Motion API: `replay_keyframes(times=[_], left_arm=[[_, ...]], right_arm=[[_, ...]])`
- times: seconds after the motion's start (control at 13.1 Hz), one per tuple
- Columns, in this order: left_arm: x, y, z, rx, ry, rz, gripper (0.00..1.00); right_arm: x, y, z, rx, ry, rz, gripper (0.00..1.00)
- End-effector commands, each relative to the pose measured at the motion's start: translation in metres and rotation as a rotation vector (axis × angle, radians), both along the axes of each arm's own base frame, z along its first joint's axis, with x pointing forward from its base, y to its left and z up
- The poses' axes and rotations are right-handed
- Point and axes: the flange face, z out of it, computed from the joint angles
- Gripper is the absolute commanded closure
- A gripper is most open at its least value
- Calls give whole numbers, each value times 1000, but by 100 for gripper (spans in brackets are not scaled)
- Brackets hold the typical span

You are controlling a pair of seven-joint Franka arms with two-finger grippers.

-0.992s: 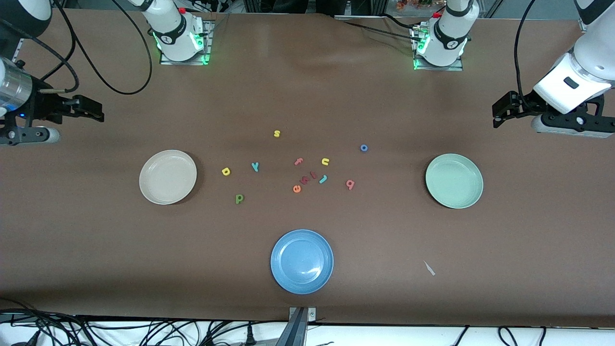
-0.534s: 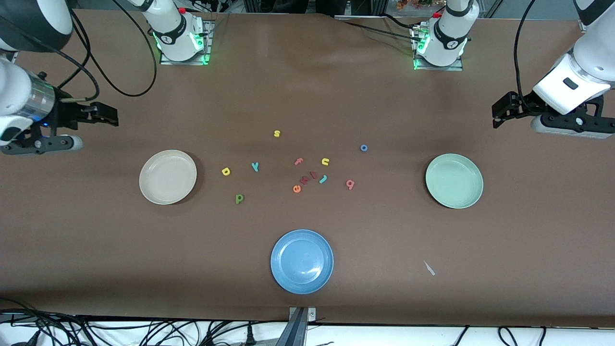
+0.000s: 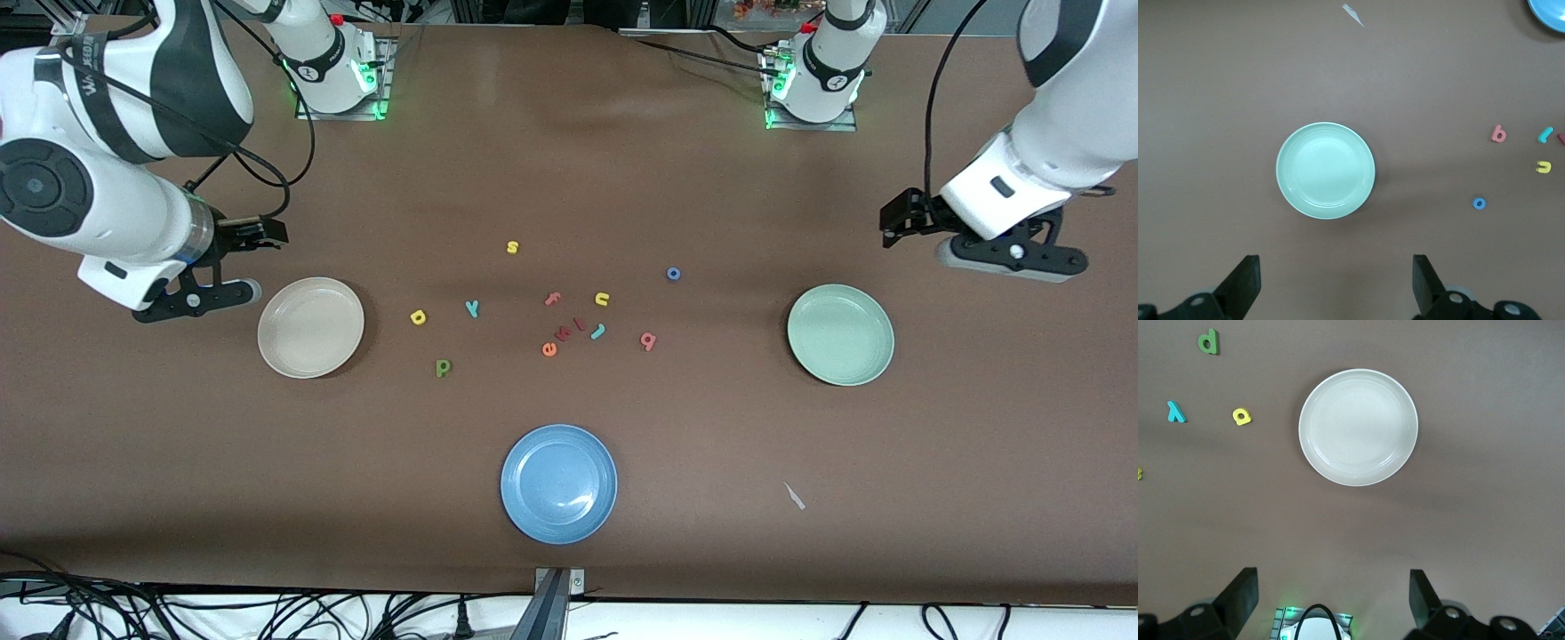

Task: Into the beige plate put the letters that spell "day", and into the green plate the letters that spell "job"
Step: 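Move both grippers down toward the cyan y and pink b letters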

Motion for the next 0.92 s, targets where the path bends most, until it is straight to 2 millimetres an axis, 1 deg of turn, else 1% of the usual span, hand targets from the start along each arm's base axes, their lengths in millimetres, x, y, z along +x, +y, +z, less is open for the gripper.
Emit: replay_keyframes(times=[0.0,0.08,0.15,0.23,0.31,0.38,0.46,0.53,0.61,0.69,0.76,0.84], left_arm=[[9,-16,-15,6,26,-47,0],[12,-19,-23,8,40,-52,0],[14,-22,-25,8,42,-56,0],[14,-35,-32,10,52,-78,0],[15,-40,-36,10,57,-86,0],[16,-48,-45,13,72,-98,0],[14,-65,-51,15,81,-125,0],[15,-76,-65,20,101,-129,0],[18,-89,-88,23,140,-147,0],[28,-98,-102,11,140,-154,0],[41,-104,-111,-19,125,-158,0],[45,-112,-122,-43,138,-145,0]], right_arm=[[-2,18,-3,11,16,30,0],[-3,23,-4,21,21,35,0],[-2,25,-11,24,35,35,0],[-2,33,-18,28,45,43,0],[-2,36,-24,33,54,43,0],[-1,43,-32,53,60,36,0],[-1,49,-36,88,64,28,0],[3,53,-46,121,66,18,0],[4,58,-52,132,53,21,0],[4,66,-59,137,32,33,0],[3,75,-64,141,16,46,0],[2,78,-73,143,11,50,0]])
